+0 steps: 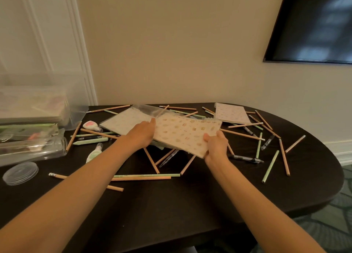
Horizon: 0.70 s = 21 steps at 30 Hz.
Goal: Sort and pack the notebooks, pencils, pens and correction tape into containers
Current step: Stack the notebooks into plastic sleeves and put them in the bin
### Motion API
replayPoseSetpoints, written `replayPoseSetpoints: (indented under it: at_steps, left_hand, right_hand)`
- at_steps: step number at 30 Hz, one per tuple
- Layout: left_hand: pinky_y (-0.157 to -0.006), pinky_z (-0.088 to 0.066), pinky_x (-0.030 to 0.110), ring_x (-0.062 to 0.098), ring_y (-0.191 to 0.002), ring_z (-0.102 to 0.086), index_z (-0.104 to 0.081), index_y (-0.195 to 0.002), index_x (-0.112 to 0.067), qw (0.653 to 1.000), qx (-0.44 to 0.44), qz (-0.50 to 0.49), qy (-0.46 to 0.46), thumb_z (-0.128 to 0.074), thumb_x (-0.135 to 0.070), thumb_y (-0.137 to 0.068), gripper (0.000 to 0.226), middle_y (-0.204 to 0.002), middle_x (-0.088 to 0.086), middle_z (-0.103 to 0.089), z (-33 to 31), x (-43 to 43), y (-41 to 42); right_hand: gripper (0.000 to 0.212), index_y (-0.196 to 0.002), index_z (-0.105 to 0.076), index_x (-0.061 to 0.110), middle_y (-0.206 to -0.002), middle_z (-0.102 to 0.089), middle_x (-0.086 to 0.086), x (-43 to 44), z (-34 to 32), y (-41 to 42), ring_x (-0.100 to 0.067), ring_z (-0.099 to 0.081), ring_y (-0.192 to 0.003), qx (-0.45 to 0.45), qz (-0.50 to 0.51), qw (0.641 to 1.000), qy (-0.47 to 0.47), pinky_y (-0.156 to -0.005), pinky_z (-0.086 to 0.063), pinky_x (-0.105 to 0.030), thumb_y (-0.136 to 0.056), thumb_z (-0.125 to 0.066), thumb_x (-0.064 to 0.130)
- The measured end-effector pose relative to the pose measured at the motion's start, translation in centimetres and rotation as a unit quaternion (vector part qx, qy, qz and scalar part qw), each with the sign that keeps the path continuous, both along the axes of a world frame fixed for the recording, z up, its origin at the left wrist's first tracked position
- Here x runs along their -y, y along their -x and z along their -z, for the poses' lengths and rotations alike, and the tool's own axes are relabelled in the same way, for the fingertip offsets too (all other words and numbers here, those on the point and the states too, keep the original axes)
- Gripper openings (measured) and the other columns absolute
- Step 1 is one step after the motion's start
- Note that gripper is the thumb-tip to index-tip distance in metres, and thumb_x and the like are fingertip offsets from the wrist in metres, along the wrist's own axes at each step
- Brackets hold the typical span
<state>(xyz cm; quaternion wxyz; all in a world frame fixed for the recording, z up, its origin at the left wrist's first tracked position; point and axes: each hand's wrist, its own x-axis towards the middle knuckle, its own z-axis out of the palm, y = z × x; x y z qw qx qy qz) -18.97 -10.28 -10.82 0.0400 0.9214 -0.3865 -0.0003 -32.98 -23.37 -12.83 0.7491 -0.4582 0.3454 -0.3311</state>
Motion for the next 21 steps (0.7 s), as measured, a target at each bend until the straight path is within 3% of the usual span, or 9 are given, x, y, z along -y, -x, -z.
replayPoseSetpoints:
  at_steps: [4,8,10,13,16,18,21]
  left_hand:
    - [-0.097,-0.039,0.037,0.032,-0.119,-0.047,-0.012,-0.146,-0.004,0.998,-0.030,0.006,0.050,-0.038,-0.012,-0.099,0.055,-0.135,0.020,-0.043,0.5,0.3,0.6]
    - [-0.100,-0.036,0.036,0.031,-0.125,-0.042,-0.011,-0.148,-0.008,0.999,-0.032,0.001,0.042,-0.036,-0.015,-0.099,0.056,-0.140,0.018,-0.038,0.9,-0.1,0.5]
    - [-0.100,-0.036,0.035,0.030,-0.125,-0.042,-0.023,-0.145,-0.009,0.998,-0.031,-0.007,0.047,-0.032,-0.014,-0.099,0.048,-0.139,0.016,-0.039,1.1,0.2,0.2]
    - [-0.092,-0.039,0.033,0.028,-0.116,-0.047,-0.044,-0.131,-0.008,0.996,-0.008,-0.024,0.089,-0.033,-0.015,-0.098,0.036,-0.130,0.014,-0.047,0.9,1.6,-0.1]
    - [-0.077,-0.040,0.031,0.026,-0.099,-0.053,-0.054,-0.116,-0.005,0.992,0.020,-0.032,0.124,-0.035,-0.013,-0.098,0.028,-0.115,0.014,-0.054,0.6,3.3,-0.2]
    - [-0.069,-0.038,0.028,0.021,-0.085,-0.051,-0.059,-0.108,-0.007,0.989,0.038,-0.027,0.139,-0.036,-0.013,-0.098,0.026,-0.107,0.012,-0.059,0.6,4.1,-0.4]
    - [-0.066,-0.037,0.028,0.021,-0.087,-0.054,-0.060,-0.105,-0.011,0.987,0.061,-0.013,0.149,-0.039,-0.017,-0.098,0.023,-0.102,0.008,-0.061,0.9,4.5,-0.8]
  right_hand:
    - [0.051,-0.142,-0.031,0.022,-0.133,-0.049,-0.005,-2.7,0.1,-3.4,-0.024,-0.053,-0.116,-0.008,-0.052,0.998,0.043,-0.097,-0.048,-0.046,-0.096,-0.039,0.001]
    - [0.046,-0.144,-0.026,0.009,-0.140,-0.044,-0.017,-3.4,-0.1,-5.3,-0.032,-0.046,-0.127,0.008,-0.158,0.980,-0.122,-0.096,-0.041,-0.044,-0.099,-0.028,-0.001]
    - [0.042,-0.142,-0.029,0.005,-0.138,-0.046,-0.022,-2.9,0.2,-5.1,-0.035,-0.046,-0.127,-0.028,-0.213,0.966,-0.146,-0.096,-0.041,-0.047,-0.100,-0.030,0.002]
    - [0.041,-0.138,-0.036,0.007,-0.133,-0.052,-0.021,-2.4,0.5,-5.2,-0.037,-0.053,-0.120,-0.048,-0.247,0.961,-0.113,-0.088,-0.047,-0.046,-0.098,-0.033,-0.005]
    - [0.042,-0.132,-0.042,0.009,-0.127,-0.057,-0.017,-2.1,0.7,-5.6,-0.038,-0.058,-0.113,-0.027,-0.244,0.966,-0.077,-0.078,-0.053,-0.041,-0.096,-0.033,-0.009]
    - [0.039,-0.127,-0.044,0.009,-0.112,-0.062,-0.014,-1.9,0.9,-6.0,-0.036,-0.062,-0.105,-0.015,-0.238,0.968,-0.072,-0.073,-0.055,-0.041,-0.095,-0.035,-0.010]
    - [0.035,-0.120,-0.047,0.007,-0.098,-0.063,-0.012,-1.8,0.9,-7.4,-0.029,-0.066,-0.088,-0.001,-0.223,0.972,-0.076,-0.064,-0.057,-0.042,-0.094,-0.034,-0.012]
